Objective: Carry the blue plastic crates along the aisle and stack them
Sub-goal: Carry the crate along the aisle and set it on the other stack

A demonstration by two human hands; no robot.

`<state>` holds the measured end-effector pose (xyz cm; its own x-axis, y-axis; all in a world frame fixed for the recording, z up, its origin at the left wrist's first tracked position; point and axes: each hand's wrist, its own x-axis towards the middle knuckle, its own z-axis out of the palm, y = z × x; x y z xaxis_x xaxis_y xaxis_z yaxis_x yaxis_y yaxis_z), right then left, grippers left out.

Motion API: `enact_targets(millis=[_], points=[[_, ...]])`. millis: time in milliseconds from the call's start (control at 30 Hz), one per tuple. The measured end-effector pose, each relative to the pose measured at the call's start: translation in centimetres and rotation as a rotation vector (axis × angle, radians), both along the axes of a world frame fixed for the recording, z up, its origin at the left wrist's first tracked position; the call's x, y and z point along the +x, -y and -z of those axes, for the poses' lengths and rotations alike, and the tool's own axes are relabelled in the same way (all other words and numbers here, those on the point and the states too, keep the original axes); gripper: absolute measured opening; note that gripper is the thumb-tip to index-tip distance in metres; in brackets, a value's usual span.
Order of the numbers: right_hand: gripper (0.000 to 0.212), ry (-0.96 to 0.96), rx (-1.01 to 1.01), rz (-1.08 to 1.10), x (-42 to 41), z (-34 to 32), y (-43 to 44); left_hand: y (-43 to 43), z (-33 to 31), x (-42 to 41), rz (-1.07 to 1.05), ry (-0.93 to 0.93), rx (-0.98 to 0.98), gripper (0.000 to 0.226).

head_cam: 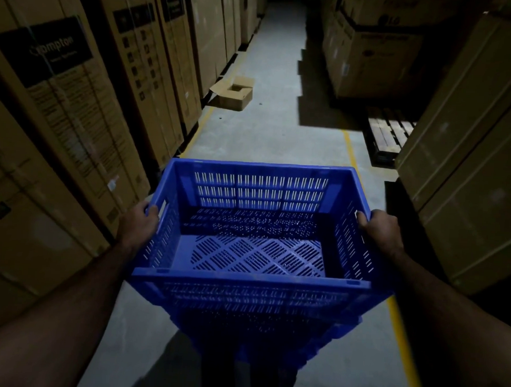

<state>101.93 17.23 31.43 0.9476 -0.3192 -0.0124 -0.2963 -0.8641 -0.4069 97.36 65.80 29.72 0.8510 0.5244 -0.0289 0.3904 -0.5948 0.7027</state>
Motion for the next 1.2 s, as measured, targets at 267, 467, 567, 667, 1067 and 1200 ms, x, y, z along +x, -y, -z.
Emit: enact_targets(millis=[267, 467, 567, 667, 1067, 1200], points=[[0.042, -0.045, -0.005, -0.009, -0.4, -0.7, -0.4, 0.3, -0.5, -0.3, 0.010, -0.024, -0.013, 0.032], [0.048, 0.121, -0.097, 0.015, -2.1, -3.1, -1.2, 0.1, -2.3, -1.1, 0.035, -0.024, 0.042, 0.048], [0.040, 0.334, 0.003, -0.038, -5.1, -5.0, -2.4, 0.1, -4.4, -3.5, 0.077, 0.199, 0.101, 0.041], [0.025, 0.396, 0.162, -0.161, -9.9, -6.2, -4.6, 0.5, -5.8, -7.3, 0.147, 0.340, -0.051, 0.030], [0.015, 0.250, 0.474, -0.528, -24.1, -2.9, -16.9, 1.2, -0.4, -27.6, 0.112, 0.241, -0.188, 0.011], [0.032, 0.155, 0.552, -0.698, -29.2, -0.8, -21.1, 1.5, 1.6, -36.4, -0.037, 0.127, -0.252, 0.011]])
